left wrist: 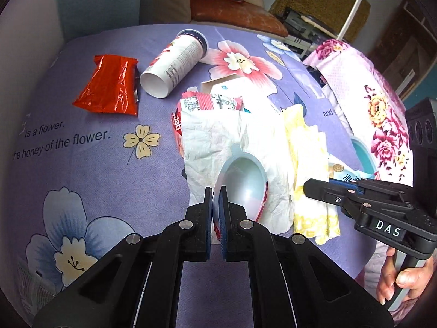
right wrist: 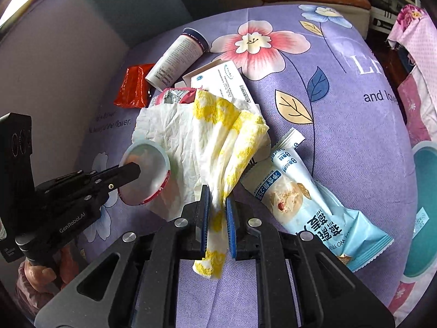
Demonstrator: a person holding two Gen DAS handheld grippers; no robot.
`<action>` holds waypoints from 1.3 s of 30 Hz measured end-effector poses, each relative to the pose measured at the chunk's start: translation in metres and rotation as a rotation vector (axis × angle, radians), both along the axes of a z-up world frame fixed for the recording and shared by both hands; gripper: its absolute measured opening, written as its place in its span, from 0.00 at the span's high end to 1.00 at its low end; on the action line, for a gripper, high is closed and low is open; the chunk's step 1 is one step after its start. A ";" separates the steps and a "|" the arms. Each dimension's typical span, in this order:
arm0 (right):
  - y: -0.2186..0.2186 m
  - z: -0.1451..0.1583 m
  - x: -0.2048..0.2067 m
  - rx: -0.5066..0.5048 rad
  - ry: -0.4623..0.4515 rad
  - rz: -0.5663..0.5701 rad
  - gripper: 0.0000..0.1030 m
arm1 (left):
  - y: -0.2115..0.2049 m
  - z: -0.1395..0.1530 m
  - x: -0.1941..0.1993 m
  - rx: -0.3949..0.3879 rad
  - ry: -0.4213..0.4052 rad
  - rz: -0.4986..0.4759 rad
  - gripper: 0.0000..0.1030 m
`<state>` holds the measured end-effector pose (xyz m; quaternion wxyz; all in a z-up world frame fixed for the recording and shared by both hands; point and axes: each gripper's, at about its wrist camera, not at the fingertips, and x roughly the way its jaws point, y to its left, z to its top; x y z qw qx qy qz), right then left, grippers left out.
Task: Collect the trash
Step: 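Lift the napkin and the white cup off the table with both grippers, then carry the napkin and cup over the teal bin and open both grippers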
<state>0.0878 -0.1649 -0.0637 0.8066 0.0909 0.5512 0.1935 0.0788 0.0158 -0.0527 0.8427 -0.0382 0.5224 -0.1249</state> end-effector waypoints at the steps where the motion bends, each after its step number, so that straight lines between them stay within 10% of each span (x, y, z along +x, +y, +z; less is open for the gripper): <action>1: -0.001 0.001 -0.001 0.001 -0.002 -0.002 0.88 | -0.004 -0.004 0.001 0.009 0.009 -0.002 0.95; 11: -0.038 0.023 -0.012 -0.009 -0.065 -0.050 0.89 | -0.016 -0.022 0.005 0.074 0.027 0.007 0.94; 25: -0.094 0.076 -0.028 0.046 -0.215 -0.138 0.90 | -0.035 0.039 -0.002 0.059 -0.089 0.005 0.95; 39: -0.209 0.092 -0.056 0.034 -0.285 -0.356 0.90 | -0.174 0.063 0.007 0.017 -0.127 -0.231 0.95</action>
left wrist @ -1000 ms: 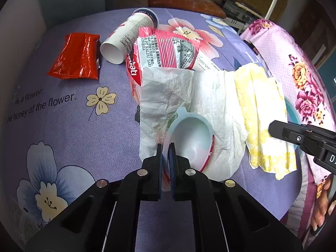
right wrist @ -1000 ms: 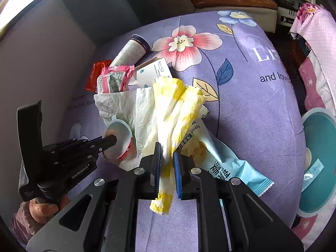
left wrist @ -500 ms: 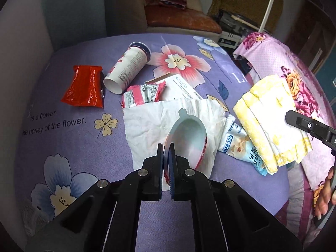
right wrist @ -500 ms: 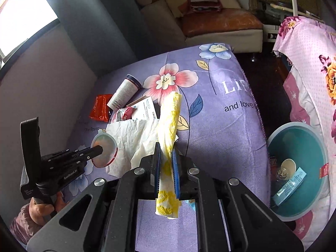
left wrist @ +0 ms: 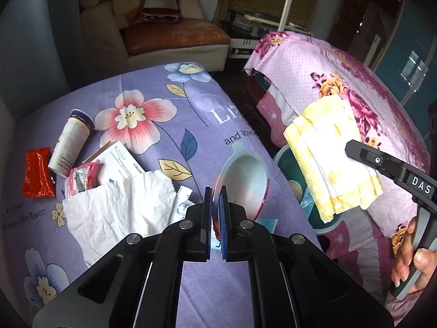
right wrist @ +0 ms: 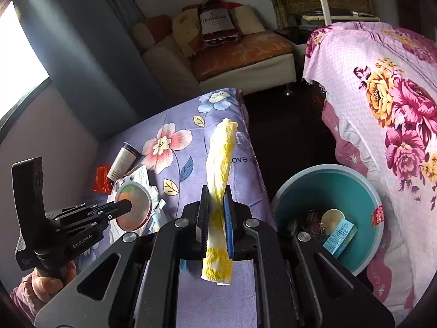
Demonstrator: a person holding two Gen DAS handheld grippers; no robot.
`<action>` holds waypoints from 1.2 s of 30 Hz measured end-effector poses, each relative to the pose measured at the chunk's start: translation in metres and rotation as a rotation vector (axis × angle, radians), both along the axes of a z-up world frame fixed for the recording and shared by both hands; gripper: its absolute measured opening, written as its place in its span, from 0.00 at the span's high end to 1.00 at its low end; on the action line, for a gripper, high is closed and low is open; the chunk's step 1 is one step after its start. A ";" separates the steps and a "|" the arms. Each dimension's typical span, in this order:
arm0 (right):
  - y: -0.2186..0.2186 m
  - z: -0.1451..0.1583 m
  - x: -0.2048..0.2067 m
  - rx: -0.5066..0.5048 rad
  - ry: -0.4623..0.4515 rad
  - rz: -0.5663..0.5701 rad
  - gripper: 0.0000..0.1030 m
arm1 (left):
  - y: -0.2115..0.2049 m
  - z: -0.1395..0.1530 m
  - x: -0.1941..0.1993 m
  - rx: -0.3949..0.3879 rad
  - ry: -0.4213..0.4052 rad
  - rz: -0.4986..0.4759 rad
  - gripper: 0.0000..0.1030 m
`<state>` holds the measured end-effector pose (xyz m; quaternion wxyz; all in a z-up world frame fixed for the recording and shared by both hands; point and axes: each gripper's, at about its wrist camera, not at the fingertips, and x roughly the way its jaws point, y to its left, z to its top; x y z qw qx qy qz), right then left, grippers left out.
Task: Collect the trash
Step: 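Carry the napkin and cup over the teal bin and open both grippers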
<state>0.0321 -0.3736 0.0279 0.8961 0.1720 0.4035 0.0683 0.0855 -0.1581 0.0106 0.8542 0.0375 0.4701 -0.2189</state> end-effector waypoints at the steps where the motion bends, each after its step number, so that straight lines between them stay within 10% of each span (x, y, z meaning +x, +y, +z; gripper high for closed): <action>1: -0.010 -0.003 -0.002 -0.002 0.005 -0.016 0.90 | -0.013 -0.002 0.001 0.001 0.004 -0.020 0.95; 14: -0.113 -0.046 -0.028 0.029 0.078 -0.178 0.90 | -0.149 -0.039 -0.004 0.080 0.067 -0.207 0.95; 27: -0.142 -0.072 -0.031 0.066 0.121 -0.210 0.90 | -0.184 -0.069 0.002 0.133 0.126 -0.232 0.93; 36: -0.142 -0.081 -0.026 0.070 0.142 -0.208 0.90 | -0.175 -0.069 0.004 0.134 0.104 -0.191 0.45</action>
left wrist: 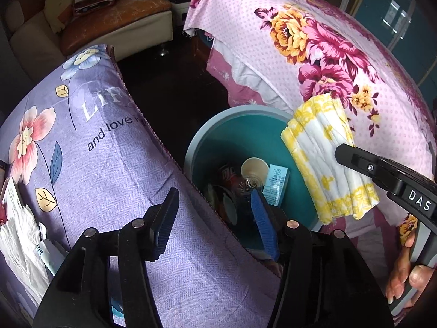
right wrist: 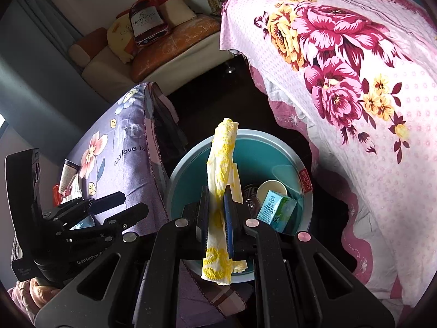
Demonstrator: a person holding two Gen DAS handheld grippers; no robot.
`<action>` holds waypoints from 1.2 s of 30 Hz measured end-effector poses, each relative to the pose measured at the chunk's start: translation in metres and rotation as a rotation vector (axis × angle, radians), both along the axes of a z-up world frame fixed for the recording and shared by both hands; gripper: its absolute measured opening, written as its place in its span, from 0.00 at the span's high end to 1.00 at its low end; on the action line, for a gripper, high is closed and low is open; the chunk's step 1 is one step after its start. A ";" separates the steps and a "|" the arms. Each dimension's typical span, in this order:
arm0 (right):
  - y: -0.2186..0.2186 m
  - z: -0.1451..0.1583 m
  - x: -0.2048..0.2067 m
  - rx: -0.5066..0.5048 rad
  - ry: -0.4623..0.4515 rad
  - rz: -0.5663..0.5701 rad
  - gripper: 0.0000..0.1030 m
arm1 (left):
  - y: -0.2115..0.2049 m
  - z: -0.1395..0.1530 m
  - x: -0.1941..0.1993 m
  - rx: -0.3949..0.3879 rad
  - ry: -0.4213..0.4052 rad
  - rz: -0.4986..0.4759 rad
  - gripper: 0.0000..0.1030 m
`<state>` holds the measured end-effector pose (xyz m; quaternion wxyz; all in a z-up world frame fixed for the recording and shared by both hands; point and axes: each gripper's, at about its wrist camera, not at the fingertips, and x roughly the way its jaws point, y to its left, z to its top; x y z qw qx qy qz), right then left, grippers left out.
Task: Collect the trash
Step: 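Carry the napkin and cup over the teal bin and open both grippers, then move both tools back toward the blue snack packet and white tissue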
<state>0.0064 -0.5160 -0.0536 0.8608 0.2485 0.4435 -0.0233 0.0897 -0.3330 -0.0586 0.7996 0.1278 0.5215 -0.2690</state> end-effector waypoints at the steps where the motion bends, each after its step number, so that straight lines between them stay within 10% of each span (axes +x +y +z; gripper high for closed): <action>1: 0.000 -0.002 0.001 0.002 0.004 0.001 0.90 | 0.001 0.001 0.000 -0.005 0.002 0.002 0.42; 13: 0.000 -0.017 0.007 0.011 0.060 -0.007 0.87 | 0.019 0.008 0.001 -0.028 -0.012 0.046 0.20; 17: 0.000 -0.020 0.005 0.019 0.071 -0.017 0.56 | 0.025 0.007 0.000 -0.029 -0.006 0.050 0.19; 36: 0.053 -0.002 0.018 -0.005 0.069 0.080 0.30 | 0.108 0.012 0.000 -0.031 -0.007 0.182 0.14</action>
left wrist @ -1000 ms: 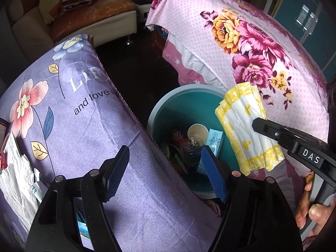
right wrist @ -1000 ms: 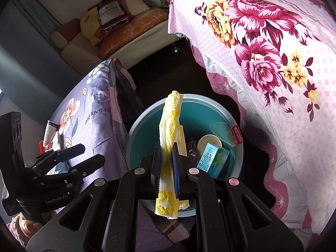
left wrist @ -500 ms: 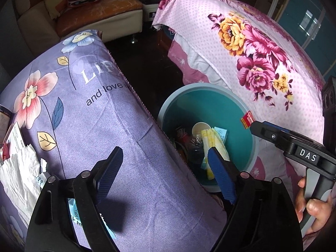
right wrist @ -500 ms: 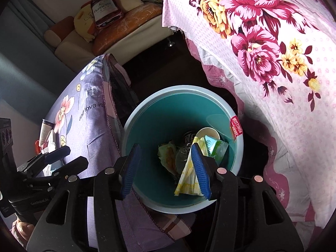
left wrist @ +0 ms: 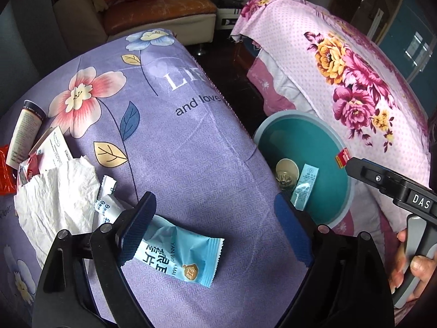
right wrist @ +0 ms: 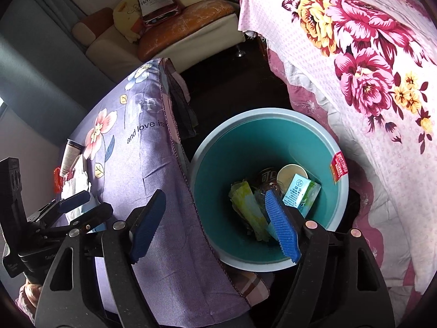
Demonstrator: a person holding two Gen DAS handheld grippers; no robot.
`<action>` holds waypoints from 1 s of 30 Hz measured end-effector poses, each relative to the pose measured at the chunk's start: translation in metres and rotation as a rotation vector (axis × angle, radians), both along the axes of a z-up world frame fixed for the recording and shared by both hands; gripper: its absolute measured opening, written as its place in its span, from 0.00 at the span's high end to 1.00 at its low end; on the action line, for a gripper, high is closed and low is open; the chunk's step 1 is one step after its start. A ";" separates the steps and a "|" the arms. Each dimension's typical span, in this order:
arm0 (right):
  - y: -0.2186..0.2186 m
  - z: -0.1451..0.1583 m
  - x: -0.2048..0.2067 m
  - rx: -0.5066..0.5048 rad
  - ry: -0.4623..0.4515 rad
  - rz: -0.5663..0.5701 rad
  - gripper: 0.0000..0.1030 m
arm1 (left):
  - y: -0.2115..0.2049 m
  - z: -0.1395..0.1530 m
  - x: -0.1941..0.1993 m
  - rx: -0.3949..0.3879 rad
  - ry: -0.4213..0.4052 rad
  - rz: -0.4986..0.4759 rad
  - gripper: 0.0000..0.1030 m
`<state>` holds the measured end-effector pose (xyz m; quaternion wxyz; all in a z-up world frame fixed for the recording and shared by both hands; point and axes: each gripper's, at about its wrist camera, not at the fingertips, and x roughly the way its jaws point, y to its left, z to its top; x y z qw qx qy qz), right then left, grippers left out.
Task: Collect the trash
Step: 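Move both tools back toward the blue snack packet and white tissue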
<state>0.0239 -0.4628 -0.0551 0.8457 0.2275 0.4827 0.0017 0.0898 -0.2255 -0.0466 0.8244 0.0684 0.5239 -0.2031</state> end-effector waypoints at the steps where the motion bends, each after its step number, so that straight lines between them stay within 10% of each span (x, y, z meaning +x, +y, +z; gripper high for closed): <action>1: 0.005 0.002 0.001 0.000 0.000 0.009 0.30 | 0.007 0.000 0.001 0.000 0.003 0.013 0.13; 30: 0.207 0.009 0.052 -0.160 0.098 0.467 0.24 | 0.216 -0.018 0.006 -0.106 0.040 0.384 0.11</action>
